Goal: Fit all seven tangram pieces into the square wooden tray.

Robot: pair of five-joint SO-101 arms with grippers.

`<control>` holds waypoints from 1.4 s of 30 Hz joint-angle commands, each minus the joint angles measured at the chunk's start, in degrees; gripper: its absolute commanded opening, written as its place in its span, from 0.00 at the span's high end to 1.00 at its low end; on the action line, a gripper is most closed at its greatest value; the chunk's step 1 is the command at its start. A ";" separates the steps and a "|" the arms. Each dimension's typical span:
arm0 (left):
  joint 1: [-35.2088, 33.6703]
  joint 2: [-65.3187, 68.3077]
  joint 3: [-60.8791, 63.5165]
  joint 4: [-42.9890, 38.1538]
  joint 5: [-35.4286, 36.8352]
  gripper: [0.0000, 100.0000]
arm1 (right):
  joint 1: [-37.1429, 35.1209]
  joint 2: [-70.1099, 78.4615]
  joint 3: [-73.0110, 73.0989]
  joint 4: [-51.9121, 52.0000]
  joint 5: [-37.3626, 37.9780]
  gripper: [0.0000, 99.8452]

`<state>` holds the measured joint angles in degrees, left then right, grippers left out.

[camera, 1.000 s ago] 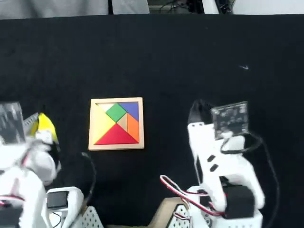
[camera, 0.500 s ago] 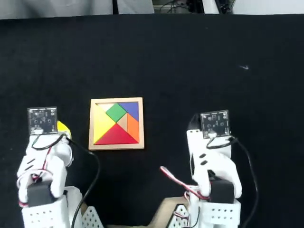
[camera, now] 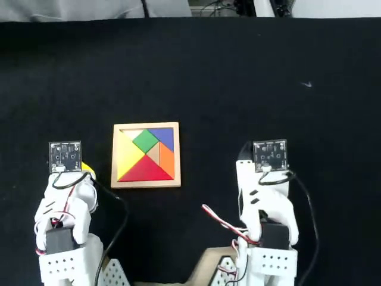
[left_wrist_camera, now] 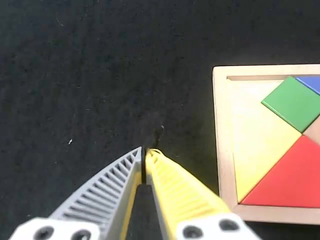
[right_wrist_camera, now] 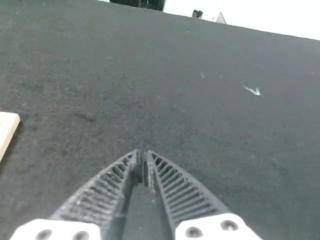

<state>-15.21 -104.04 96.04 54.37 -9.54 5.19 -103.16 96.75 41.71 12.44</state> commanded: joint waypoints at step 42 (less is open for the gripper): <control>1.36 -0.26 1.36 18.55 -0.26 0.97 | -0.70 -5.41 -0.22 33.23 -7.74 0.98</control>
<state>-14.42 -104.04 96.22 72.66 -9.36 4.75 -103.16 96.75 74.51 4.79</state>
